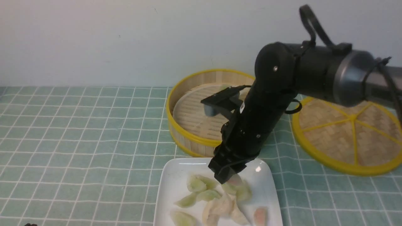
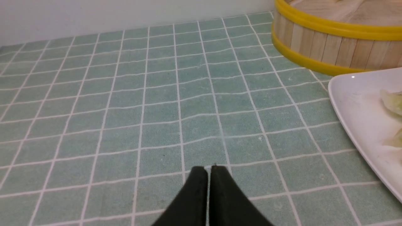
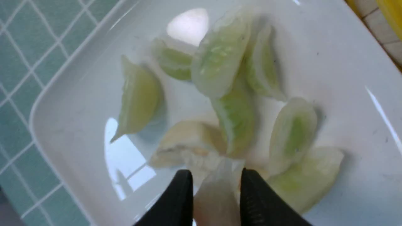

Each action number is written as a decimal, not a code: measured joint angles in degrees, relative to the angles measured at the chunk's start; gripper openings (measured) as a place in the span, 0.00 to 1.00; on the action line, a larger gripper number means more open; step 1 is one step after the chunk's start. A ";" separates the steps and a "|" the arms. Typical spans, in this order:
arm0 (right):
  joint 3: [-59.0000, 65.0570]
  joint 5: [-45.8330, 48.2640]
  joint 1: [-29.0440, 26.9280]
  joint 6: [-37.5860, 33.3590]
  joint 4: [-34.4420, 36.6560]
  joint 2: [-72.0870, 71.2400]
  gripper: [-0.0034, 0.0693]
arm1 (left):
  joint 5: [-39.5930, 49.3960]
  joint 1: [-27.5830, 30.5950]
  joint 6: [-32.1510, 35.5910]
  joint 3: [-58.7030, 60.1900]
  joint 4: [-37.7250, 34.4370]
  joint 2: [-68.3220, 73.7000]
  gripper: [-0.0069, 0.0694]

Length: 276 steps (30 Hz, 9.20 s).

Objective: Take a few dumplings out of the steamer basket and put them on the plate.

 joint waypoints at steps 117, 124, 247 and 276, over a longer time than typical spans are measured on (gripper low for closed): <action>-47.08 -15.47 -9.18 -2.85 -16.21 34.82 0.71 | 0.02 0.00 0.00 0.00 0.00 0.00 0.08; -47.08 -13.32 -9.16 3.87 -19.91 34.50 0.23 | 0.02 0.00 0.00 0.00 0.00 0.00 0.08; 76.95 -42.08 -31.62 21.50 -18.89 -112.23 0.03 | 0.06 0.00 0.00 0.00 0.00 0.00 0.08; 87.23 -43.45 -38.12 21.50 -18.96 -112.16 0.03 | 0.06 0.00 0.00 0.00 0.00 0.00 0.08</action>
